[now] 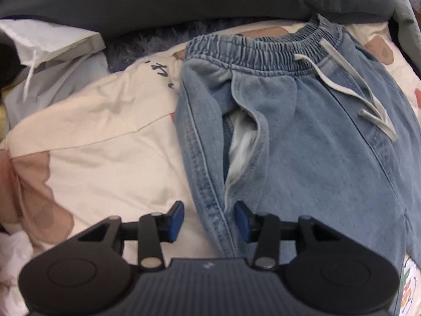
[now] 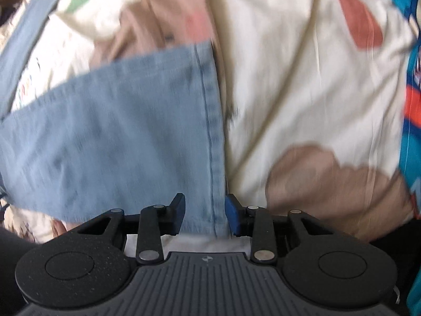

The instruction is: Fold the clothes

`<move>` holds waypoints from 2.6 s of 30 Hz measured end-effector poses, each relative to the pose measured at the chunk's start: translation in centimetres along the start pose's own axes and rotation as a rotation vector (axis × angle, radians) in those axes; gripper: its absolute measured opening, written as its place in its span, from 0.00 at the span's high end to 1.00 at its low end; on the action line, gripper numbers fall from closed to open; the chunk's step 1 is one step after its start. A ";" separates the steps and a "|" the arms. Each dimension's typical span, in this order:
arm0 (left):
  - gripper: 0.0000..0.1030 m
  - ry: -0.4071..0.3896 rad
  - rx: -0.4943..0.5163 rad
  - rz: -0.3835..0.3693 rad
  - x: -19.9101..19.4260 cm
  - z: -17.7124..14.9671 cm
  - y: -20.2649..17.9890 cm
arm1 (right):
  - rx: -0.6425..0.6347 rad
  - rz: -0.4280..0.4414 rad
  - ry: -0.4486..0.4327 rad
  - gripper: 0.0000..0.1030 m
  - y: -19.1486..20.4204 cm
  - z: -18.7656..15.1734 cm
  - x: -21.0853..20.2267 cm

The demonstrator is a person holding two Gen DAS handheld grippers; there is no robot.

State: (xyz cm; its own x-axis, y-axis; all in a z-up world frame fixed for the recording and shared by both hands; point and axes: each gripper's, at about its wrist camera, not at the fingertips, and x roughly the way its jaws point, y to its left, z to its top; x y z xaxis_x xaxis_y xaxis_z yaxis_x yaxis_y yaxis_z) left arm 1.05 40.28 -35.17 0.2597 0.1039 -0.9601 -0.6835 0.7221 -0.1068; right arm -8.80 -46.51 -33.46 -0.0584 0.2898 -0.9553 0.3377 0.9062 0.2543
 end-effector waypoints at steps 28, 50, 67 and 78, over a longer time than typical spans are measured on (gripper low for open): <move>0.82 -0.125 0.075 0.049 -4.9 5.1 -0.6 | -0.009 -0.144 -0.279 0.56 1.5 6.3 2.7; 0.97 -0.105 0.072 0.179 4.5 9.6 -3.6 | -0.084 -0.188 -0.330 0.57 3.3 5.9 0.6; 0.80 -0.050 0.139 0.177 0.8 9.5 -3.8 | -0.096 -0.129 -0.391 0.57 5.1 5.7 1.0; 0.62 -0.073 0.152 0.172 -5.8 8.5 -4.7 | -0.192 -0.169 -0.292 0.62 5.0 6.1 4.7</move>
State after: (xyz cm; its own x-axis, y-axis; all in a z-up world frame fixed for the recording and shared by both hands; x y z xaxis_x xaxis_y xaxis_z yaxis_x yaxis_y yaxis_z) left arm 8.53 42.12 -26.92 0.2001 0.2796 -0.9390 -0.6132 0.7832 0.1025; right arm -1.65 -42.52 -37.57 0.1812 0.0564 -0.9818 0.1631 0.9828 0.0865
